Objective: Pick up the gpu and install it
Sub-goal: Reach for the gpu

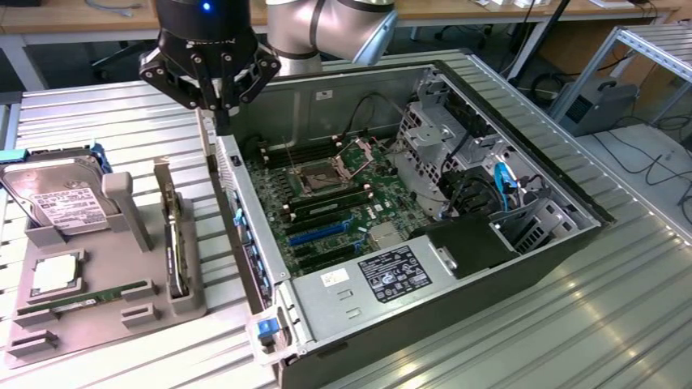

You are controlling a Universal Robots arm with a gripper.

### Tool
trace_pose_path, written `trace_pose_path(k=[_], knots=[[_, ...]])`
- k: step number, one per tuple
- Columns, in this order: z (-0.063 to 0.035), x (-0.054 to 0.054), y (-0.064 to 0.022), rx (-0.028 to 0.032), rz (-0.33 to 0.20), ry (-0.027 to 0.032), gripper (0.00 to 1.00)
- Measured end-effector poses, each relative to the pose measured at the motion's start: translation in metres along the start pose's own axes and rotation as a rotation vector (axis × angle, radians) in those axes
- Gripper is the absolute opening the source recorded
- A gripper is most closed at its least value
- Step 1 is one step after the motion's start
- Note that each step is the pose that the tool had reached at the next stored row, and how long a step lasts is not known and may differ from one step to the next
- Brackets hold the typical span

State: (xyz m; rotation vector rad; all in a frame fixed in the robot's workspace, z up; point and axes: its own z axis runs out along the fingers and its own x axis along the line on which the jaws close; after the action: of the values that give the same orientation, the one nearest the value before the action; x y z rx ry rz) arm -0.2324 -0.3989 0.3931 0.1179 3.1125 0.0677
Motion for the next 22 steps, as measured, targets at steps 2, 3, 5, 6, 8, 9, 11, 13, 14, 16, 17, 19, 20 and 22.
trace_pose_path(k=[2, 3, 5, 6, 8, 9, 11, 13, 14, 16, 17, 19, 20, 22], knots=[[0.0000, 0.0008, -0.0001, -0.0001, 0.000, -0.0001, 0.11], [0.0000, 0.0012, -0.0001, 0.0000, 0.000, 0.0000, 0.11], [0.0000, 0.0020, -0.0002, 0.0000, 0.000, 0.0000, 0.11], [-0.0001, 0.0024, -0.0002, 0.0000, 0.000, 0.0000, 0.11], [-0.0001, 0.0033, -0.0003, 0.0000, 0.000, 0.0000, 0.11], [-0.0001, 0.0038, -0.0003, 0.0000, 0.000, 0.0000, 0.11], [-0.0001, 0.0046, -0.0003, 0.0000, 0.000, 0.0000, 0.11], [-0.0001, 0.0055, -0.0004, 0.0000, 0.000, -0.0001, 0.11], [-0.0001, 0.0059, -0.0004, 0.0000, 0.000, -0.0001, 0.11], [-0.0001, 0.0068, -0.0005, 0.0000, 0.000, 0.0000, 0.11], [-0.0002, 0.0072, -0.0005, 0.0000, 0.000, 0.0000, 0.11], [-0.0002, 0.0081, -0.0006, 0.0000, 0.000, -0.0001, 0.11], [-0.0002, 0.0086, -0.0007, 0.0000, 0.000, 0.0000, 0.11], [-0.0002, 0.0098, -0.0007, 0.0000, 0.000, 0.0000, 0.11]])
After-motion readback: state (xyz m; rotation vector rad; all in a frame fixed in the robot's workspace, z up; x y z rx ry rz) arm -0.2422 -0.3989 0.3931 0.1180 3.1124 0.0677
